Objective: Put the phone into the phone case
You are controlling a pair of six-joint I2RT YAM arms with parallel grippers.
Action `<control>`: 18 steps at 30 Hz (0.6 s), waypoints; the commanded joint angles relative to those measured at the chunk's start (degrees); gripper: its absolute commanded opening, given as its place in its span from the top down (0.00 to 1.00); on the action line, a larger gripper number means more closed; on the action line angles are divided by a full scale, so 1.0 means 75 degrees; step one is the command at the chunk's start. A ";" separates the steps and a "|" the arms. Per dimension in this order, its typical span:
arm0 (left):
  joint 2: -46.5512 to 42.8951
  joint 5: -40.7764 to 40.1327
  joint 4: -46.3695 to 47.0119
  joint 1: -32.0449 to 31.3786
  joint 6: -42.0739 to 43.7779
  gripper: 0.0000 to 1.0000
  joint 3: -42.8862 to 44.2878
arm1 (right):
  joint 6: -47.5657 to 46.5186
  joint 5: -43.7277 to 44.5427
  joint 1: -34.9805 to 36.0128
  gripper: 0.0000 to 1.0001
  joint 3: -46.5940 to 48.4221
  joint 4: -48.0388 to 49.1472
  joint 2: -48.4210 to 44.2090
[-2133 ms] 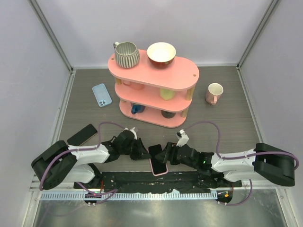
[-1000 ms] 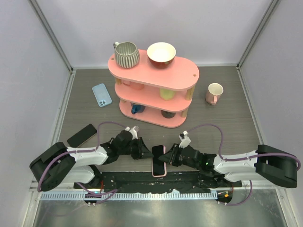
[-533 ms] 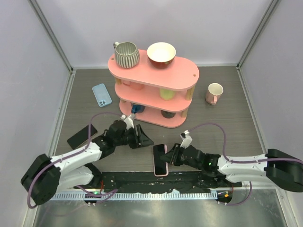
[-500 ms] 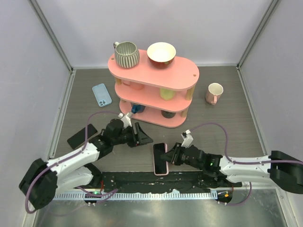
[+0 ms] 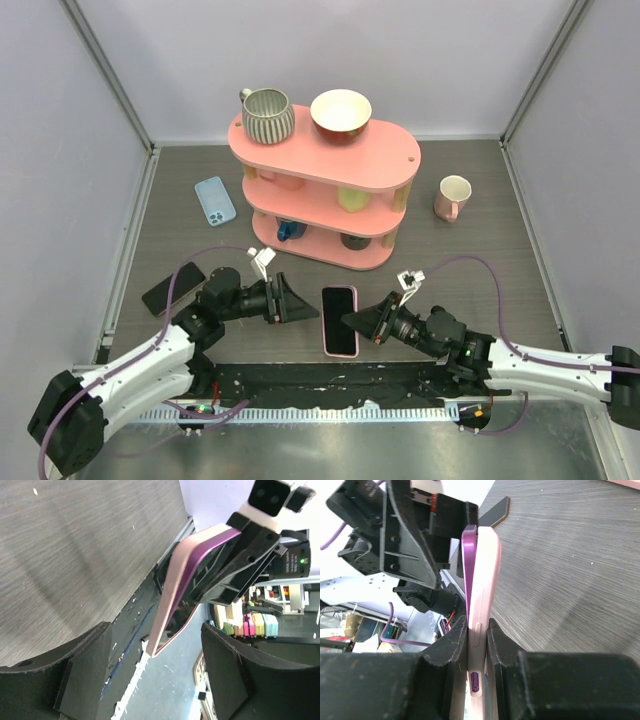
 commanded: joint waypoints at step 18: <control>0.1372 0.0453 0.4626 -0.1347 -0.0925 0.64 -0.0705 | -0.0455 -0.1186 0.0018 0.92 0.0365 0.3001 0.0693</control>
